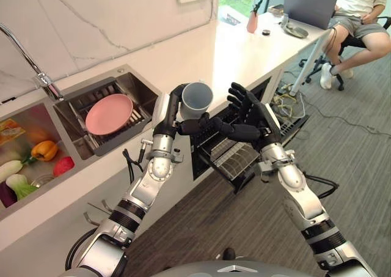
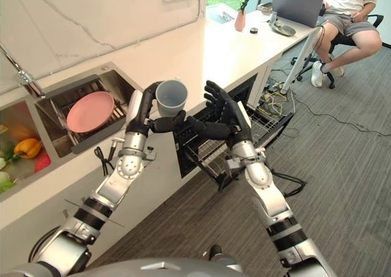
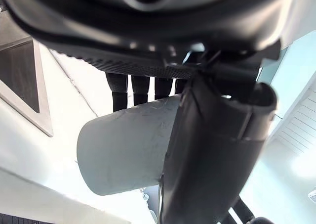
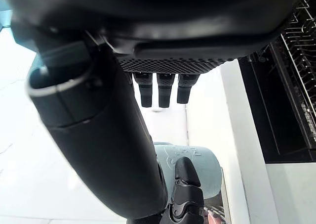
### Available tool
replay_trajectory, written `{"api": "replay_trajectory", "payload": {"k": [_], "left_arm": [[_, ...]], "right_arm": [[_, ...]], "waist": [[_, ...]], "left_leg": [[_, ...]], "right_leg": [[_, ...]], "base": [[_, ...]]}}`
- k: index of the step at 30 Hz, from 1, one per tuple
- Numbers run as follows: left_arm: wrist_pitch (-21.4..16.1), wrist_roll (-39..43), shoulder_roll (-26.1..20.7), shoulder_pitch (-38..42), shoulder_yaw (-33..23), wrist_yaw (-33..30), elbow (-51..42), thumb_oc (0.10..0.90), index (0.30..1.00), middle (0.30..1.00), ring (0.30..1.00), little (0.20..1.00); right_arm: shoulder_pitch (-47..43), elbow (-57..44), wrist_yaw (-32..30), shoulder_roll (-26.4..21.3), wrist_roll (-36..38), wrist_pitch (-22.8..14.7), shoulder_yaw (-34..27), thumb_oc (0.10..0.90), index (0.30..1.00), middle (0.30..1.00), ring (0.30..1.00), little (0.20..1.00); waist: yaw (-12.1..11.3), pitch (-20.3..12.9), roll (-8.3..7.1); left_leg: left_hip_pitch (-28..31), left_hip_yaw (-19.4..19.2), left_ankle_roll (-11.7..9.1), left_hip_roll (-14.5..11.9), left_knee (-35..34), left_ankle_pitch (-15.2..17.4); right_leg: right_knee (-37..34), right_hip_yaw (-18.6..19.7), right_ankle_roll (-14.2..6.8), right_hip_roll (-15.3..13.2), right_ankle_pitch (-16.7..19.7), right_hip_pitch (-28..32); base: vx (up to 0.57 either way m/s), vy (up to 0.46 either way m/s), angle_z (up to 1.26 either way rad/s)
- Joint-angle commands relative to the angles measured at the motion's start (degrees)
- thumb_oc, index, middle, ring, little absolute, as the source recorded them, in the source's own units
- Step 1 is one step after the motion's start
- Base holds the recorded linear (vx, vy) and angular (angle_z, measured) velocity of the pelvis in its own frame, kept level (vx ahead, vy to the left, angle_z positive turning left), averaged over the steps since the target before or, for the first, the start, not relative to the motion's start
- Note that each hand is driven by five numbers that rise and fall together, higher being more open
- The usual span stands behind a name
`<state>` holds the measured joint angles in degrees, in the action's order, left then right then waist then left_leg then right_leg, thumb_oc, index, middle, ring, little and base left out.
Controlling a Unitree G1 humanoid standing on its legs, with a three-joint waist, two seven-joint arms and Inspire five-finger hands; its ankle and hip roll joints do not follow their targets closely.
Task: Place the dishes in the dishwasher.
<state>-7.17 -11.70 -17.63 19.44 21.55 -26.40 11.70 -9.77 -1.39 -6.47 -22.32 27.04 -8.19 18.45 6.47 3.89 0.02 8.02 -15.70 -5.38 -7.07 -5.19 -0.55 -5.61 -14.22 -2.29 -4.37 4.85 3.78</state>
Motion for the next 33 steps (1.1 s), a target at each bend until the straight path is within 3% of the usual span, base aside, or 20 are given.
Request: {"api": "replay_trajectory", "payload": {"k": [1, 12, 23, 33], "left_arm": [[-4.84, 1.22, -1.01, 10.80, 0.21, -2.59, -4.16, 0.400, 0.300, 0.300, 0.300, 0.300], [-5.02, 4.45, -0.28, 8.27, 0.28, -1.19, -7.64, 0.400, 0.300, 0.300, 0.300, 0.300], [-4.55, 18.11, 1.79, 2.19, -1.01, 4.15, -7.69, 0.400, 0.300, 0.300, 0.300, 0.300], [-5.14, 24.90, 0.60, 3.36, -2.40, 9.66, -8.62, 0.400, 0.300, 0.300, 0.300, 0.300]], "right_arm": [[-4.42, -2.51, 0.91, 1.74, -1.10, -4.30, -0.71, 0.800, 0.900, 0.900, 0.900, 0.900], [-5.70, -0.26, -0.14, 2.50, -0.99, -3.29, -0.02, 0.800, 0.900, 0.900, 0.900, 0.900], [-7.89, 0.39, 1.08, 3.02, 3.75, -2.61, -1.93, 0.800, 0.900, 0.900, 0.900, 0.900], [-8.16, 5.07, 3.19, -0.78, -1.06, 0.78, -2.22, 0.800, 0.900, 0.900, 0.900, 0.900]], "waist": [[-0.41, -4.48, -1.68], [-0.96, -4.36, -1.72], [-2.19, -3.95, -1.98], [-2.42, -3.90, -2.01]], "left_leg": [[-0.79, -1.68, -0.82, -2.71, 0.19, -1.83], [-0.72, -1.28, -0.77, -2.59, 0.19, -1.60], [-1.11, -0.37, -0.71, -2.44, 0.19, -1.61], [-1.18, -0.14, -0.80, -2.40, 0.19, -1.55]], "right_leg": [[3.13, 1.43, -7.64, -6.22, -6.75, 4.78], [2.82, 1.42, -7.63, -6.19, -6.70, 4.94], [2.36, 0.83, -7.39, -6.07, -6.64, 5.42], [2.05, 0.61, -7.46, -6.08, -6.52, 5.63]], "base": [[0.00, 0.000, 0.00], [0.00, 0.000, 0.00], [0.00, -0.001, 0.03], [0.00, 0.001, 0.01]]}}
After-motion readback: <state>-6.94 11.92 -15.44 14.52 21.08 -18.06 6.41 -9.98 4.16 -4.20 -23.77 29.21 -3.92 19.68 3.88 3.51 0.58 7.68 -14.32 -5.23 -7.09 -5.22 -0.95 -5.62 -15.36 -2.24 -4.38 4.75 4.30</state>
